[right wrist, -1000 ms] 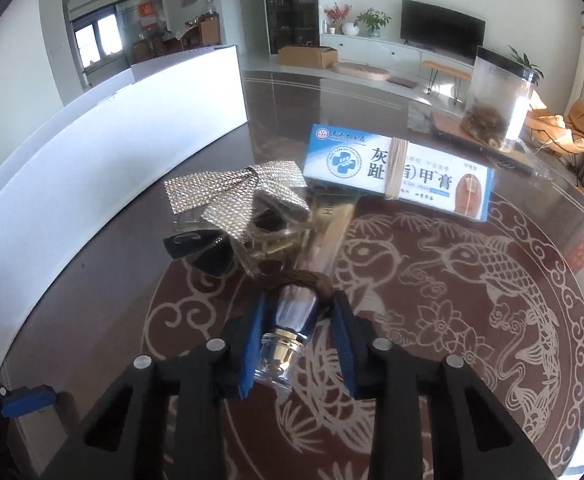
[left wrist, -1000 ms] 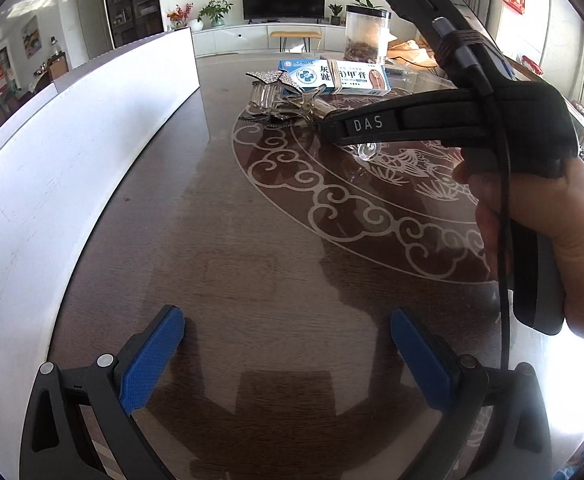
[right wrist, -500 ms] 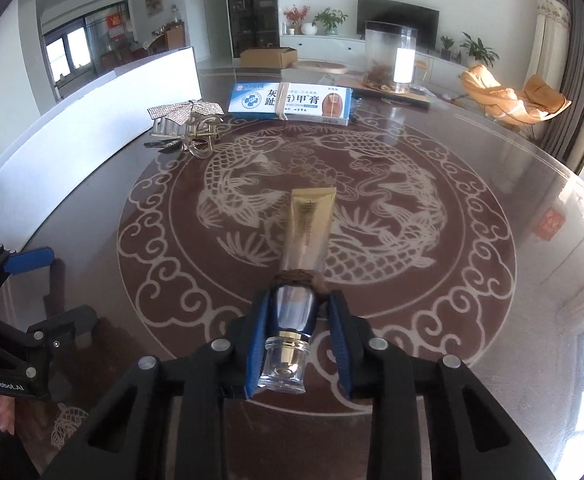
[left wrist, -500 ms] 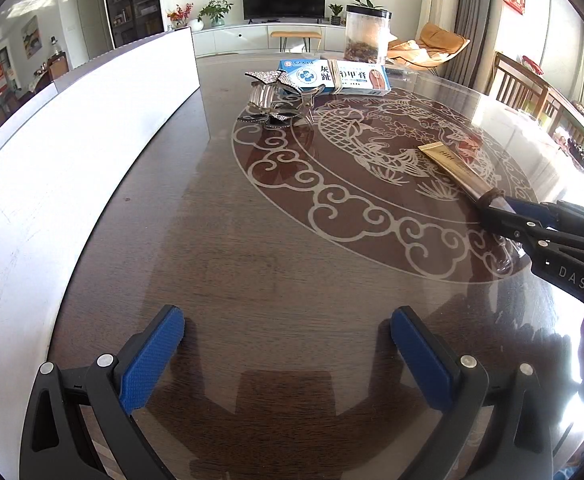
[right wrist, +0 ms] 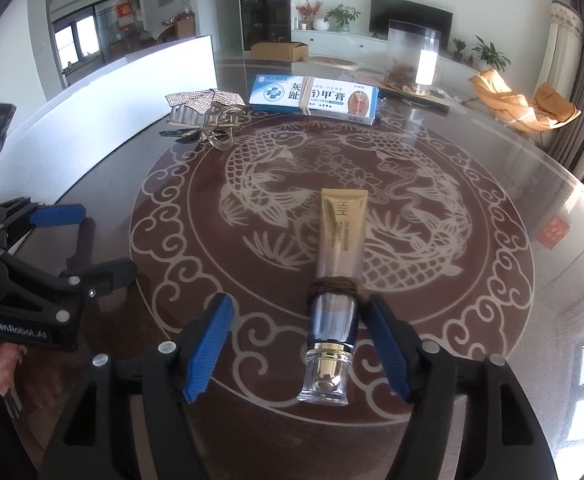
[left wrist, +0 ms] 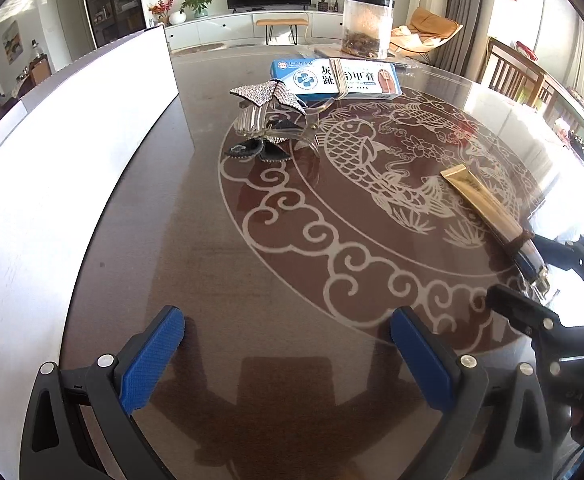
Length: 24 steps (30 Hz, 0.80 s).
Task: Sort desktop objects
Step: 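Lower the right tool onto the gold-capped tube and close it, then grasp the rhinestone bow clip with the left gripper while the right gripper lifts the tube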
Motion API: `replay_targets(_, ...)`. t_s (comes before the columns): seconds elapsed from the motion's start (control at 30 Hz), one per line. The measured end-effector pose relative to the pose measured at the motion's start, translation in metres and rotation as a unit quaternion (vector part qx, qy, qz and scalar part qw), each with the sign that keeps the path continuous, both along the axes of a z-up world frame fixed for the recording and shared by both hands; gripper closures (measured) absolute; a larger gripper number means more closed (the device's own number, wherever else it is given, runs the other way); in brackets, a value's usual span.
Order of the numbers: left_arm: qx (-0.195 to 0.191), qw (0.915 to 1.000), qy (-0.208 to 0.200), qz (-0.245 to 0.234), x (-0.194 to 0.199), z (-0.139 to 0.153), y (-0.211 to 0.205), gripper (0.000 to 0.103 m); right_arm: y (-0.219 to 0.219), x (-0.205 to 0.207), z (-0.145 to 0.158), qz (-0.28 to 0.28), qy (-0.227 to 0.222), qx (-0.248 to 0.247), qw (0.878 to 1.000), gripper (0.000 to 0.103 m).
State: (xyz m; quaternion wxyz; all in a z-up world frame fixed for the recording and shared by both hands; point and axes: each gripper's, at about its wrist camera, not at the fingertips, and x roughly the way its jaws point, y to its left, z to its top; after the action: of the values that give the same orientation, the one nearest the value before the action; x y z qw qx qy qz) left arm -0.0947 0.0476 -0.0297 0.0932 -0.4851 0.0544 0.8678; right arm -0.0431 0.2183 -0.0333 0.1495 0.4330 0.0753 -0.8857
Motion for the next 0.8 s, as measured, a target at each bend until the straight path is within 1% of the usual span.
replay_targets(0.1, -0.001, 1.0, -0.003, 0.001, -0.043, -0.001, 0.002, 0.0, 0.0, 0.0, 0.0, 0.002, -0.001, 0.0, 1.0, 0.032)
replay_targets(0.2, -0.002, 1.0, -0.006, 0.001, -0.076, 0.0, 0.009, 0.0, -0.001, 0.001, 0.0, 0.003, -0.001, -0.001, 1.0, 0.031)
replay_targets(0.3, -0.011, 0.9998, -0.006, -0.016, -0.099, 0.001, 0.024, 0.0, -0.001, 0.001, 0.0, 0.003, -0.001, -0.001, 1.0, 0.03)
replay_targets(0.37, -0.027, 0.9995, 0.001, -0.018, -0.113, 0.002, 0.034, 0.0, -0.001, 0.001, 0.0, 0.003, -0.001, -0.001, 1.0, 0.03)
replay_targets(0.43, -0.03, 0.9991, 0.009, -0.028, -0.123, 0.003, 0.04, 0.0, -0.001, 0.001, 0.0, 0.003, -0.001, -0.001, 1.0, 0.031)
replay_targets(0.47, -0.019, 0.9991, 0.015, -0.036, -0.124, 0.005, 0.04, 0.023, -0.001, 0.001, 0.0, 0.003, -0.001, -0.001, 1.0, 0.03)
replay_targets(0.5, 0.001, 0.9993, 0.015, -0.035, -0.126, 0.007, 0.038, 0.047, -0.001, 0.001, 0.0, 0.003, -0.001, -0.001, 1.0, 0.031)
replay_targets(0.53, 0.004, 0.9997, 0.012, -0.023, -0.127, 0.008, 0.033, 0.052, -0.001, 0.001, 0.0, 0.003, -0.001, -0.001, 1.0, 0.031)
replay_targets(0.6, 0.021, 0.9996, 0.012, -0.013, -0.123, 0.012, 0.026, 0.055, -0.001, 0.001, 0.0, 0.003, -0.002, -0.003, 1.0, 0.031)
replay_targets(0.67, 0.022, 0.9995, 0.019, -0.008, -0.107, 0.013, 0.02, 0.055, 0.001, 0.002, 0.001, 0.0, -0.001, -0.01, 1.0, 0.033)
replay_targets(0.7, 0.025, 0.9995, 0.016, -0.008, -0.093, 0.013, 0.015, 0.055, 0.005, 0.002, 0.002, -0.006, 0.001, -0.016, 1.0, 0.039)
replay_targets(0.73, 0.03, 0.9994, 0.011, -0.009, -0.08, 0.011, 0.012, 0.055, 0.01, 0.002, 0.003, -0.014, 0.001, -0.026, 1.0, 0.043)
replay_targets(0.8, 0.025, 0.9995, 0.013, -0.013, -0.048, 0.01, 0.006, 0.055, 0.02, 0.0, 0.004, -0.027, -0.002, -0.052, 0.998, 0.054)
